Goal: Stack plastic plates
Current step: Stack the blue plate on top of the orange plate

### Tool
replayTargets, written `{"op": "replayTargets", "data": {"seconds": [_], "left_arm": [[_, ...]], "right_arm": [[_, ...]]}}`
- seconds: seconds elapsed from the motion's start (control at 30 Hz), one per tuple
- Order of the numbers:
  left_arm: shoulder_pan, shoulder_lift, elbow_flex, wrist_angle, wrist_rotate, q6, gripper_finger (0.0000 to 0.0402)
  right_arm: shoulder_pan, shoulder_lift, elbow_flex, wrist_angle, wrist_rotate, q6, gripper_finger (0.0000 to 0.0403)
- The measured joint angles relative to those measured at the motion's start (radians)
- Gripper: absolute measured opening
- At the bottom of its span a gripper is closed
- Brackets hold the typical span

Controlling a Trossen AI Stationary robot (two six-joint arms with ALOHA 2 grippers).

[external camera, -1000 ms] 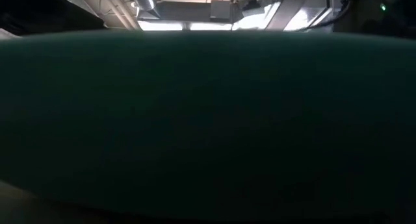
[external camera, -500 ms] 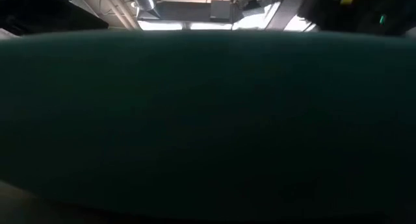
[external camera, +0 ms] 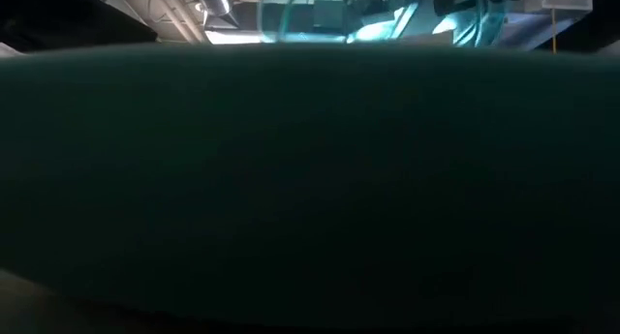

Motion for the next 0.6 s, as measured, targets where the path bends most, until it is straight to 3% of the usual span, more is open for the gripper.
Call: {"op": "replayTargets", "data": {"seconds": [0.2,0.6], "left_arm": [[-0.016,0.0,0.0,0.019,0.01,0.001,0.0089],[-0.009,0.0,0.0,0.015,0.006,0.006,0.0089]], "right_arm": [[0.009,0.076,-0.001,0.063,-0.098,-0.002,0.0001],[0.009,0.188,-0.001,0.163,-0.088,0.036,0.0001]]}}
